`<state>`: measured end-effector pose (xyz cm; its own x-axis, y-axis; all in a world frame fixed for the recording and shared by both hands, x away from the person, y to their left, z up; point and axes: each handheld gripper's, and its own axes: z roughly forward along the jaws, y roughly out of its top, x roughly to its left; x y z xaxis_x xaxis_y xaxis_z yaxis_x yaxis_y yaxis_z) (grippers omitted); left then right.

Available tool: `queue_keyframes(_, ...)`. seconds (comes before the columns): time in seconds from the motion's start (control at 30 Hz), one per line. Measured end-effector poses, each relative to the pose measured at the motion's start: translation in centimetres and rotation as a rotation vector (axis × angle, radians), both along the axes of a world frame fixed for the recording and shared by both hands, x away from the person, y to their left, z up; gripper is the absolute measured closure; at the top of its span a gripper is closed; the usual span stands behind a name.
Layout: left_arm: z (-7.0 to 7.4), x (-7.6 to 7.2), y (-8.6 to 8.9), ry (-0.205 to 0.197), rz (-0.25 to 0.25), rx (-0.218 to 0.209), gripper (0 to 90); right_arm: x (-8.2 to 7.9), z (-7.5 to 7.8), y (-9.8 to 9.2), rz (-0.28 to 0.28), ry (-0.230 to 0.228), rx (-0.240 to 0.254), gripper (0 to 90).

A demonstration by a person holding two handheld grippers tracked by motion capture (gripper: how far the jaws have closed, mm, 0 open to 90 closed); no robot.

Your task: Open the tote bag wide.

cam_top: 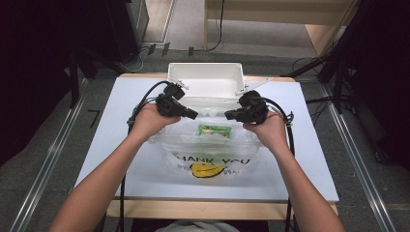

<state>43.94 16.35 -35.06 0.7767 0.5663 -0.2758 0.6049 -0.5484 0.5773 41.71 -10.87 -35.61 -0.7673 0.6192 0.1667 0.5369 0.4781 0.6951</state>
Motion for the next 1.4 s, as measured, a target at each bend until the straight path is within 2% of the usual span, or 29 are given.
queue_keyframes(0.17,-1.3,0.0,0.3,0.010,0.013,-0.006,90.0,0.2,-1.0,-0.1,-0.009,0.020,-0.003,90.0)
queue_keyframes(0.33,-2.0,-0.1,0.5,0.017,0.027,-0.020,90.0,0.3,-1.4,0.0,-0.015,0.009,-0.015,90.0)
queue_keyframes(0.37,-2.3,-0.2,0.6,0.016,0.031,-0.021,90.0,0.3,-1.7,-0.1,-0.023,0.006,-0.003,90.0)
queue_keyframes(0.43,-2.6,-0.2,0.7,0.012,0.041,-0.028,90.0,0.4,-2.2,-0.1,-0.031,0.013,-0.011,90.0)
queue_keyframes(0.57,-3.2,-0.5,0.9,0.010,0.053,-0.023,89.9,0.5,-3.1,-0.3,-0.037,0.031,-0.017,90.0)
queue_keyframes(0.7,-3.7,-0.7,0.8,0.000,0.056,-0.014,89.9,0.4,-3.6,-0.4,-0.052,0.012,-0.020,90.0)
queue_keyframes(0.83,-4.5,-0.8,1.0,0.005,0.065,-0.022,89.8,0.5,-4.6,-0.6,-0.069,0.027,-0.029,90.0)
queue_keyframes(0.97,-5.2,-0.8,1.2,0.003,0.079,-0.005,89.5,0.4,-5.5,-1.0,-0.087,0.022,-0.013,90.0)
queue_keyframes(1.03,-5.7,-0.7,1.4,0.009,0.092,-0.018,89.4,0.4,-5.8,-1.1,-0.095,0.024,-0.014,90.0)
queue_keyframes(1.13,-6.1,-0.7,1.6,0.005,0.100,-0.011,89.3,0.4,-6.3,-1.2,-0.105,0.029,-0.012,90.0)
queue_keyframes(1.27,-6.8,-0.7,1.8,0.007,0.119,-0.025,88.8,0.4,-7.0,-1.3,-0.119,0.035,-0.022,90.0)
queue_keyframes(1.4,-7.4,-0.7,1.8,0.002,0.133,-0.032,88.5,0.6,-7.6,-1.2,-0.131,0.021,-0.049,90.0)
